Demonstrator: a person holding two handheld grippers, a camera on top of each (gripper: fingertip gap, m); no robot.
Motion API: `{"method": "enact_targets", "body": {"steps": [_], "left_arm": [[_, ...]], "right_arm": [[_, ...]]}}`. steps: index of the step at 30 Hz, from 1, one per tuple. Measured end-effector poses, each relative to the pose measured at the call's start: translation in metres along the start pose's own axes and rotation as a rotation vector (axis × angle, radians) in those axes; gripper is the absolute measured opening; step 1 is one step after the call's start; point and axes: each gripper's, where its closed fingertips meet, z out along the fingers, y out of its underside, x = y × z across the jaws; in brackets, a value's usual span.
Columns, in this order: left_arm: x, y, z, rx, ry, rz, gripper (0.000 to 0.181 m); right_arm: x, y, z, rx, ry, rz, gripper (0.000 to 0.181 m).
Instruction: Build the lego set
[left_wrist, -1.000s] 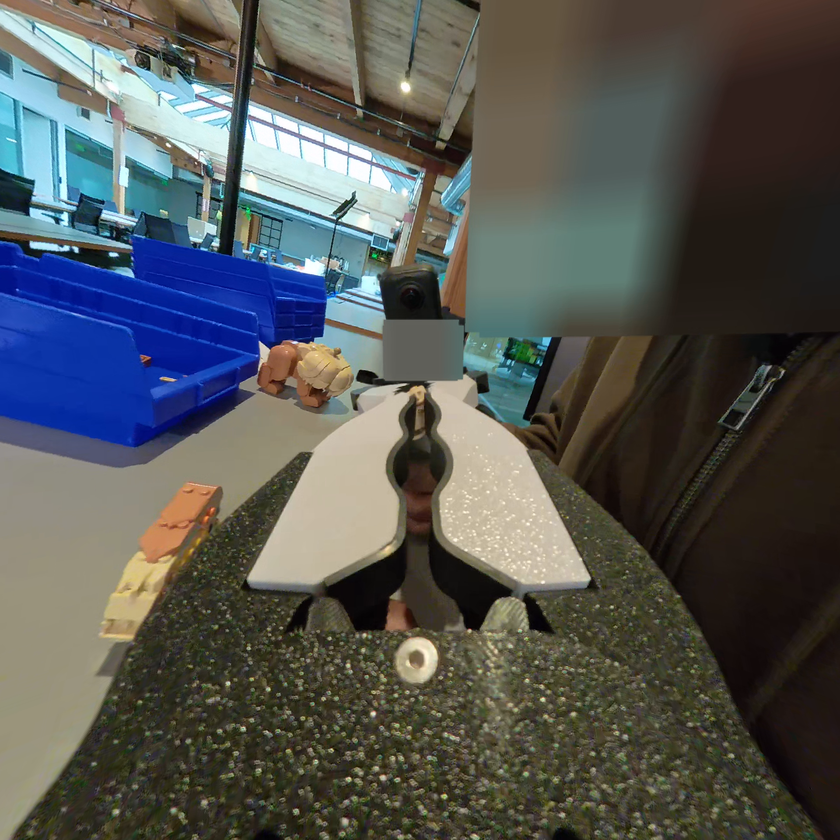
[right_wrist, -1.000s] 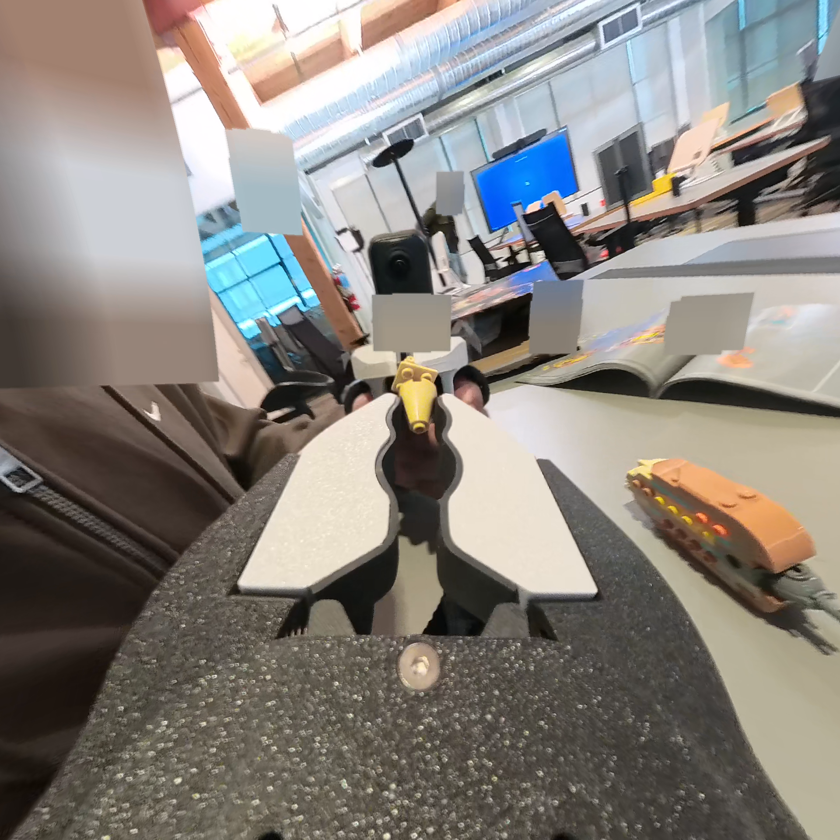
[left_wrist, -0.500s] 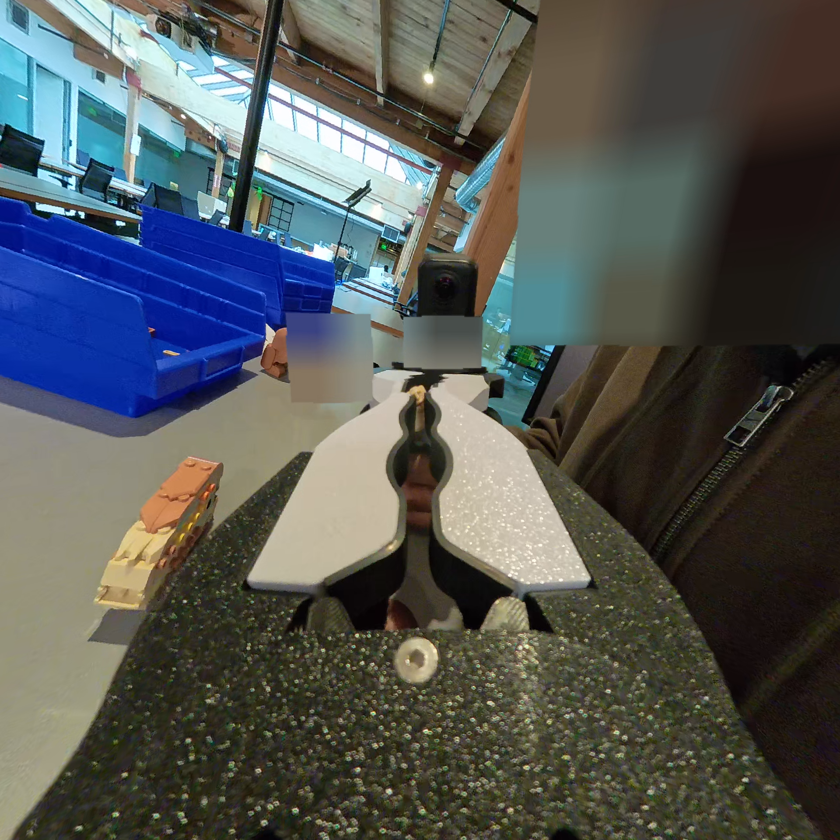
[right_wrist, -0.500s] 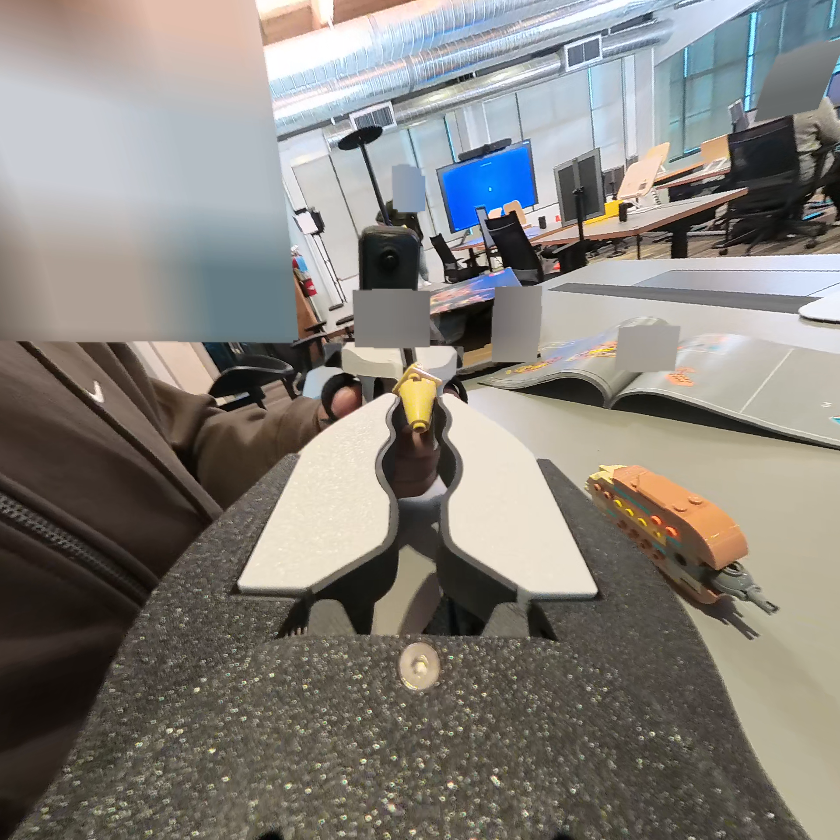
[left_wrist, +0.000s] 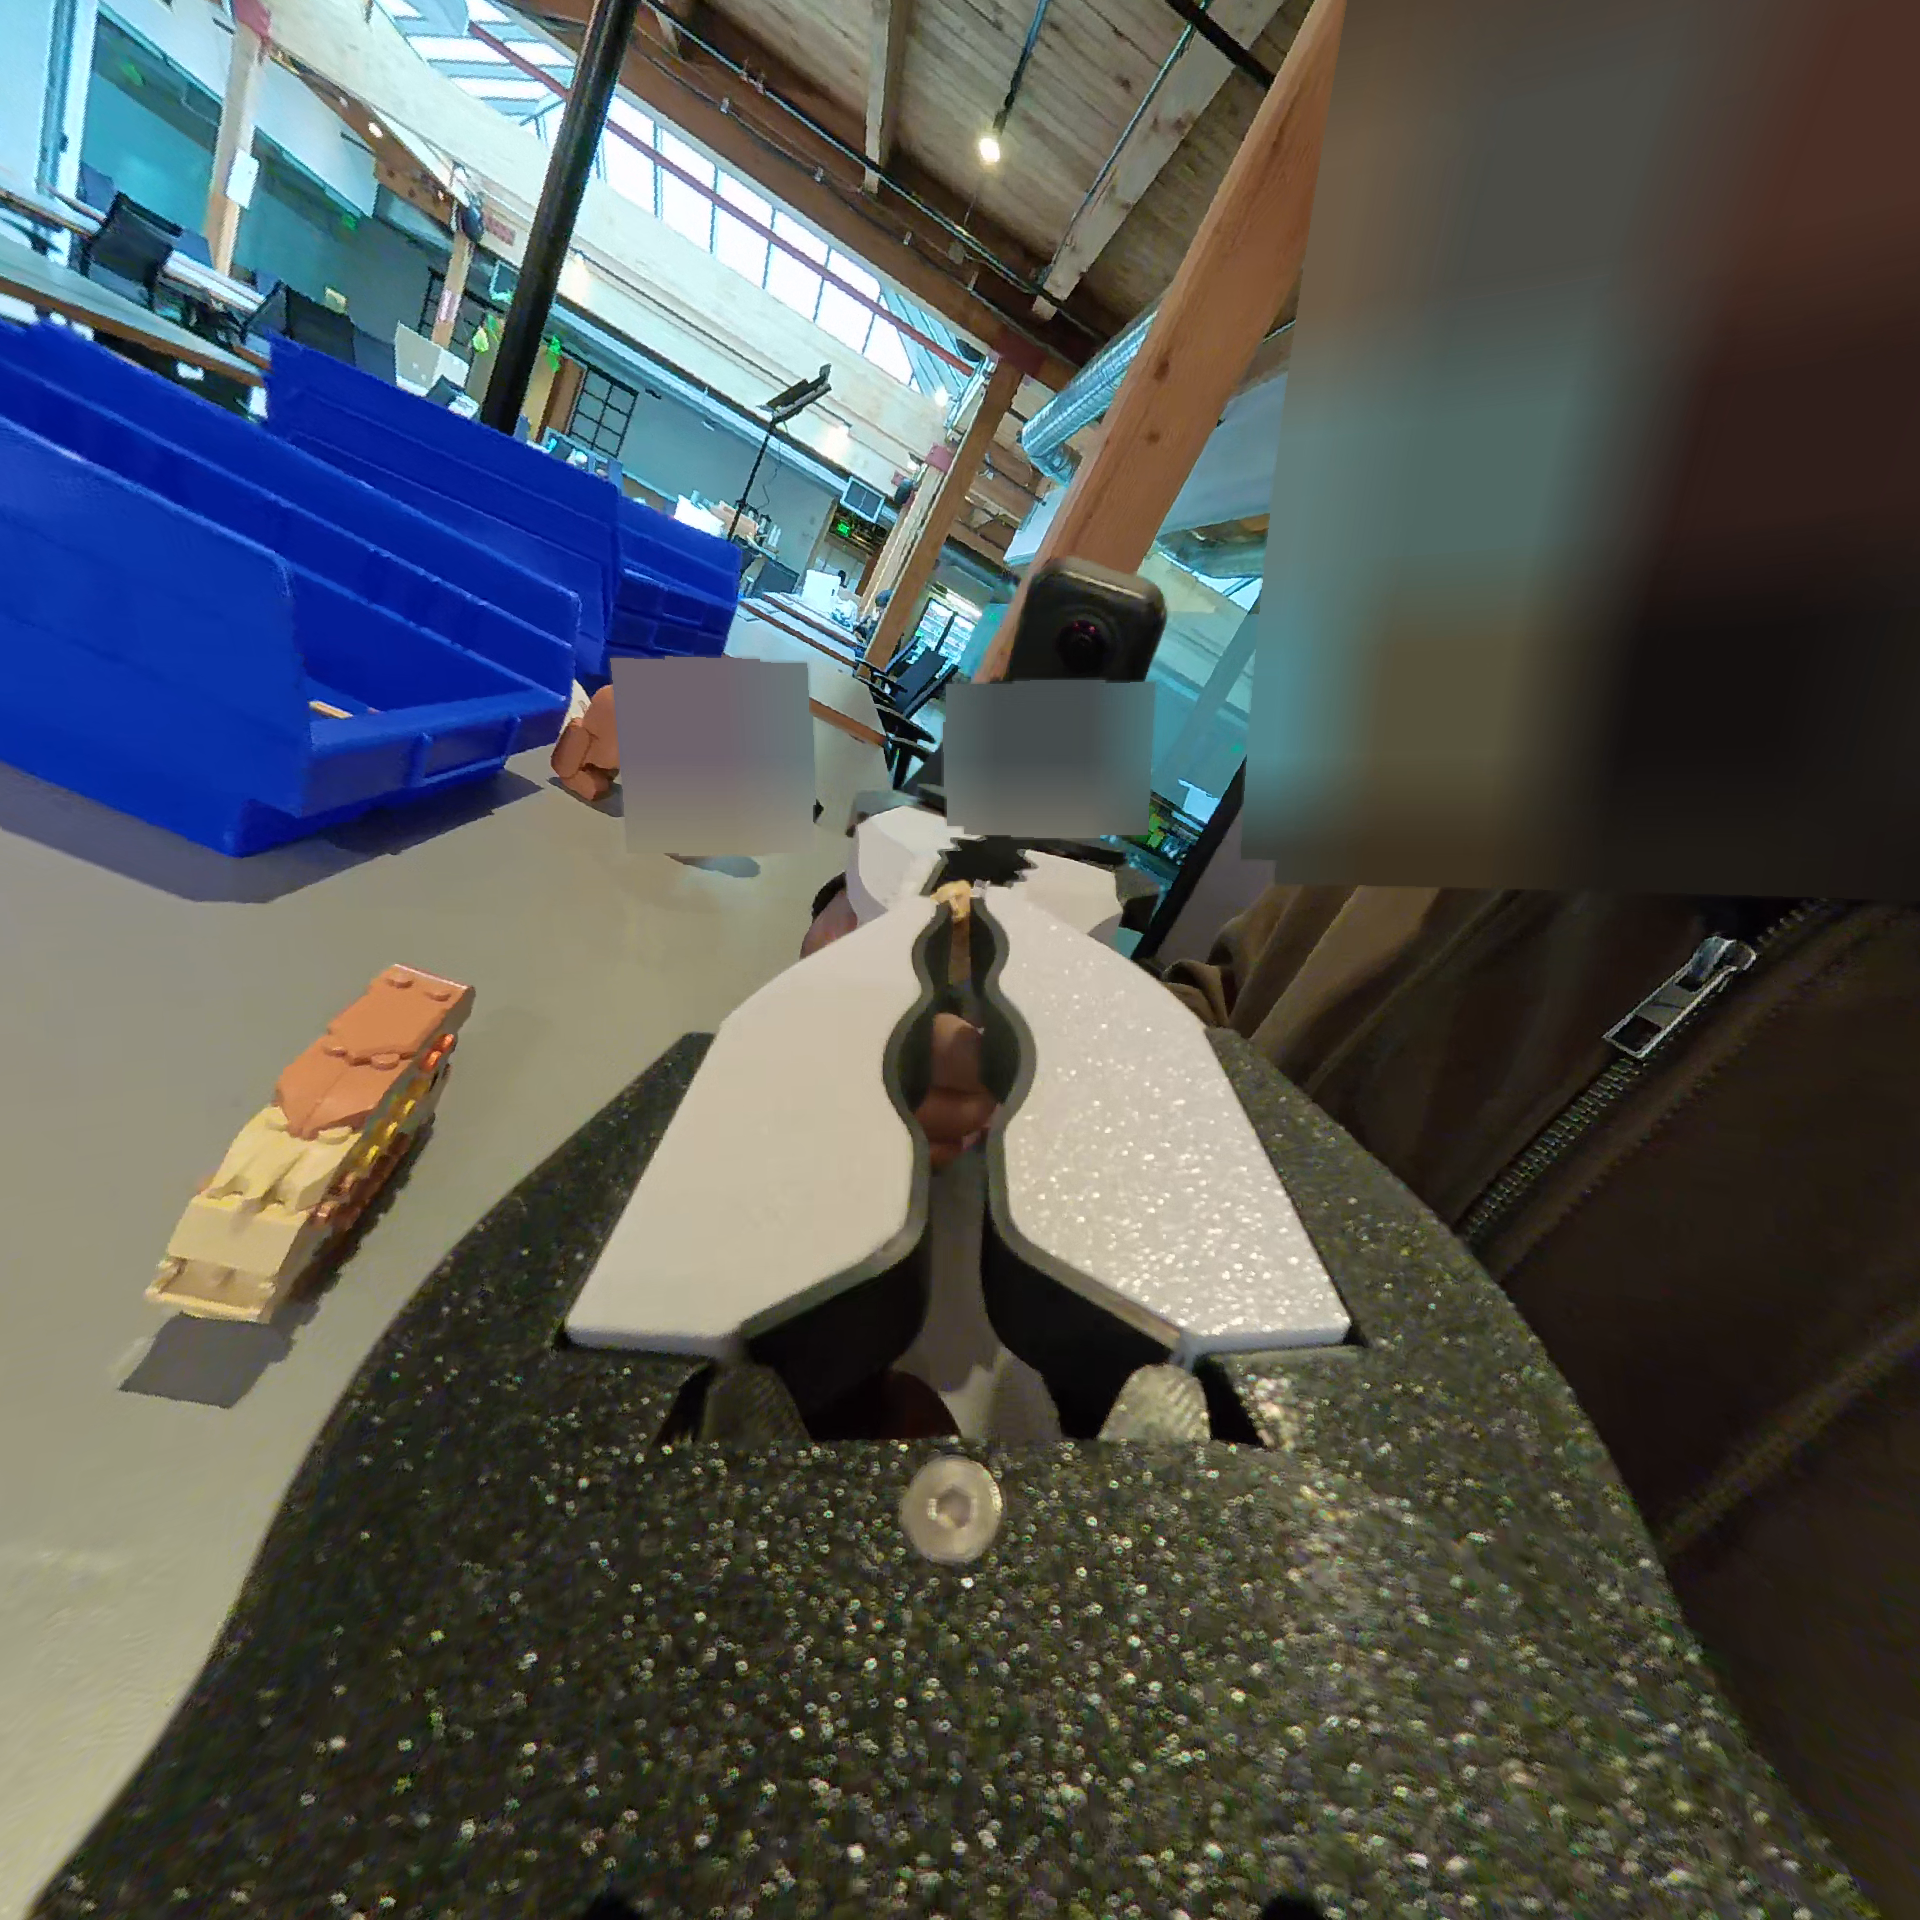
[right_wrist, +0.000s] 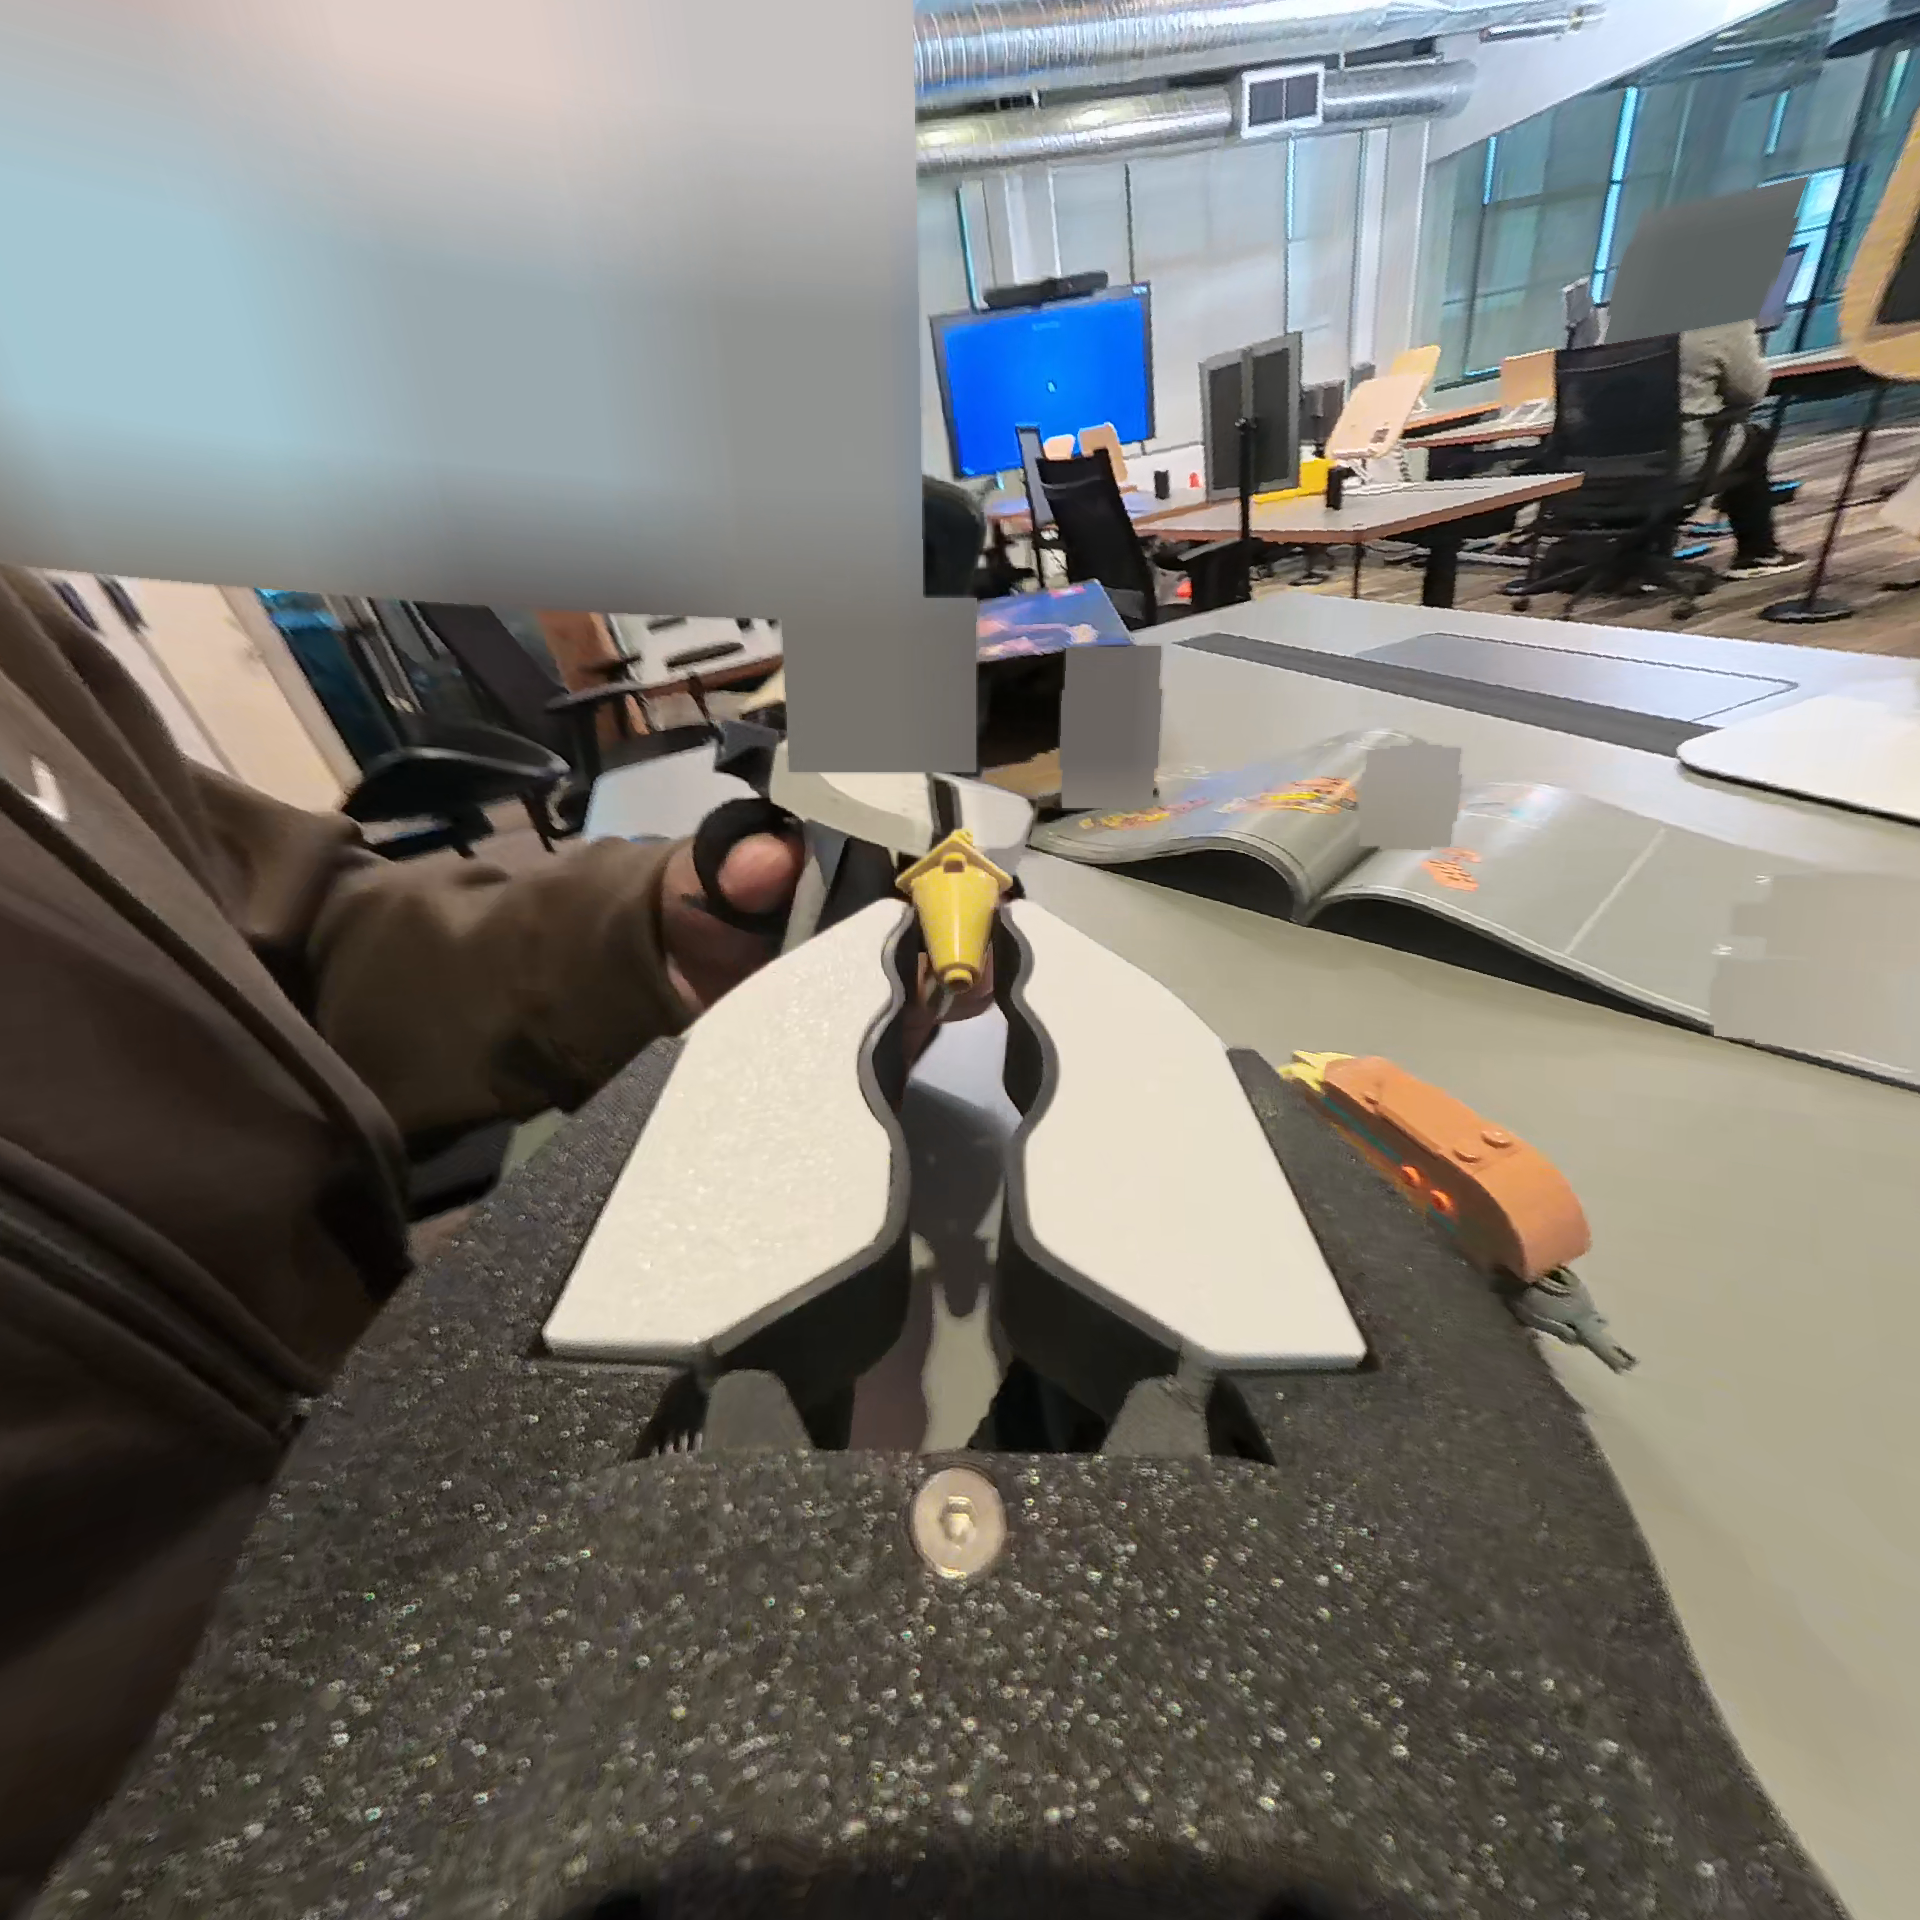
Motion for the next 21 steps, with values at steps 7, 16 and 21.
{"method": "enact_targets", "body": {"steps": [7, 16, 21], "left_arm": [[-0.0048, 0.0026, -0.0007, -0.013, -0.013, -0.015, 0.003], [-0.0034, 0.0052, -0.0012, -0.045, -0.002, 0.030, 0.003], [-0.0044, 0.0058, -0.0010, -0.048, -0.005, 0.025, 0.003]], "right_arm": [[0.0016, 0.0028, 0.0008, -0.033, 0.037, -0.035, 0.013], [-0.0011, 0.0019, 0.0003, -0.019, -0.025, 0.078, 0.013], [-0.0010, 0.0040, 0.0009, -0.031, -0.019, 0.068, 0.013]]}}
